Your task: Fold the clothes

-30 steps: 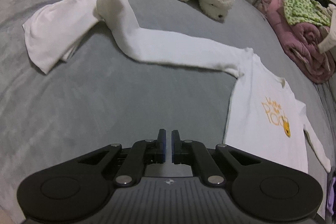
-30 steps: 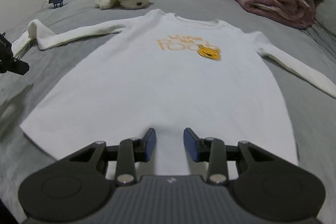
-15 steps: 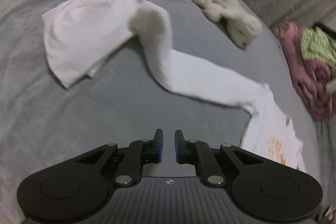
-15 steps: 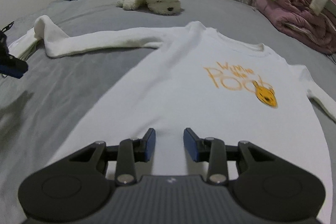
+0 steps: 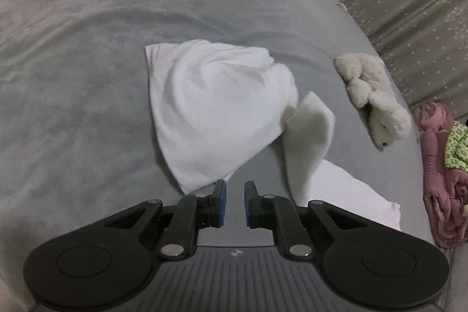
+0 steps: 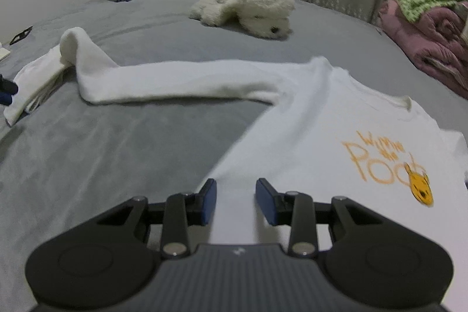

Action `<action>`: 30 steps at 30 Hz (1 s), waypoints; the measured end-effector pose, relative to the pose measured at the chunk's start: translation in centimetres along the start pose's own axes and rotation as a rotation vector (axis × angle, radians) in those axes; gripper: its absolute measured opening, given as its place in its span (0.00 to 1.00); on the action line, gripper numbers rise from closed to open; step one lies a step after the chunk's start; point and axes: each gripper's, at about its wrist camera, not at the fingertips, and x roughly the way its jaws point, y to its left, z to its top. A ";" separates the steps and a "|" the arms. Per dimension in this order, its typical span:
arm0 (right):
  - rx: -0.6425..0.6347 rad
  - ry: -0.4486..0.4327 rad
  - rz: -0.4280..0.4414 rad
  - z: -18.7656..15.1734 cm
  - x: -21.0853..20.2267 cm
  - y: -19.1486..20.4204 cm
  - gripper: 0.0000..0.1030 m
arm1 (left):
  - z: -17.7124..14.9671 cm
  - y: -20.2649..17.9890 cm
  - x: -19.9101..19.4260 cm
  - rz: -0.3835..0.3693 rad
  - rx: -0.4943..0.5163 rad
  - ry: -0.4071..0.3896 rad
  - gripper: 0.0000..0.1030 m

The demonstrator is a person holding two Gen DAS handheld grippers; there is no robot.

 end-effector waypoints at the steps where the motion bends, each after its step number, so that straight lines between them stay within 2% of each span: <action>1: -0.010 -0.007 0.022 0.5 0.2 0.5 0.32 | 0.0 0.0 0.3 -0.009 -0.005 0.013 0.10; 3: -0.048 -0.027 0.059 1.4 0.7 1.8 0.32 | -0.1 0.0 0.5 -0.032 -0.013 0.034 0.10; 9: -0.410 -0.150 0.068 3.8 2.5 8.7 0.32 | -0.7 -0.9 1.1 -0.033 0.006 0.056 0.11; 11: -0.531 -0.169 0.048 4.2 3.5 10.5 0.37 | -0.7 -1.1 1.3 -0.034 0.009 0.069 0.11; 15: -0.636 -0.152 0.001 4.9 5.9 12.3 0.38 | -0.4 -1.6 0.7 -0.070 0.019 0.056 0.11; 18: -0.622 -0.155 0.046 6.1 6.5 12.9 0.25 | 0.2 -1.7 0.6 -0.056 0.019 0.029 0.12; 19: -0.599 -0.157 0.065 6.5 6.6 12.8 0.17 | 0.4 -1.5 0.6 -0.051 0.007 0.027 0.12; 22: -0.417 -0.166 0.152 8.5 6.1 11.1 0.12 | 0.8 -1.2 0.6 -0.053 -0.005 0.021 0.12; 25: -0.076 -0.155 0.320 11.0 5.9 6.7 0.12 | 1.0 -1.4 0.3 -0.049 0.017 0.001 0.12; 27: 0.091 -0.137 0.411 11.9 6.3 4.0 0.12 | 1.0 -1.6 0.3 -0.051 0.018 0.002 0.12; 30: 0.134 -0.117 0.421 12.7 7.3 2.8 0.12 | 0.8 -1.9 0.5 -0.059 0.014 0.012 0.12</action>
